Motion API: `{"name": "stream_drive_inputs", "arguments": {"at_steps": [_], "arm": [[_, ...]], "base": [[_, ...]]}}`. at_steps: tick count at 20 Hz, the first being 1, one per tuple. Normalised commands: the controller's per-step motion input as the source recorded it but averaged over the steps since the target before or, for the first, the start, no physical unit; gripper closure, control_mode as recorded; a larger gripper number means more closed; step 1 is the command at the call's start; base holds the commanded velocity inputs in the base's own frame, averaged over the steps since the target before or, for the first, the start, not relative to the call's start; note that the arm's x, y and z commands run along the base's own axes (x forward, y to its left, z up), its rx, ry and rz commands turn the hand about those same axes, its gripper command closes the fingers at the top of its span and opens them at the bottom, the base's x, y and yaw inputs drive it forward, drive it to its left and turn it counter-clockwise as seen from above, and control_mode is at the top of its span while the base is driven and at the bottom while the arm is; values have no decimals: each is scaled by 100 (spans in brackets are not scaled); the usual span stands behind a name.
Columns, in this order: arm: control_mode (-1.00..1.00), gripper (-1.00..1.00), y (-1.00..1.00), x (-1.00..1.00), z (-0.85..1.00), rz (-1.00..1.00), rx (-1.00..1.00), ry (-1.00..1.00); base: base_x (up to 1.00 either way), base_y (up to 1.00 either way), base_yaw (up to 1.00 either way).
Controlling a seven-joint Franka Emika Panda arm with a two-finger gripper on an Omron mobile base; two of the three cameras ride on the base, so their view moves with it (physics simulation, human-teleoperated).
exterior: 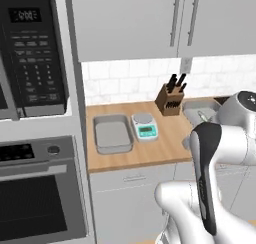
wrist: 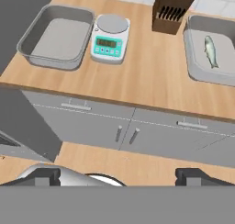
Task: Place one carrot and one fish in each tupperware on the nearby counter, to pack two identical lunches.
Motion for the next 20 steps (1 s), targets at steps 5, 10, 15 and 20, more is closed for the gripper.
{"name": "stream_drive_inputs", "arguments": {"at_steps": [5, 10, 15, 20], "arm": [[100, -100, 0, 0, 0, 0, 0, 0], [100, -100, 0, 0, 0, 0, 0, 0], [100, -100, 0, 0, 0, 0, 0, 0], [100, -100, 0, 0, 0, 0, 0, 0]], "base": [[-100, 48, 18], [-85, 92, 41], [-21, 100, 50], [-47, 100, 38]]}}
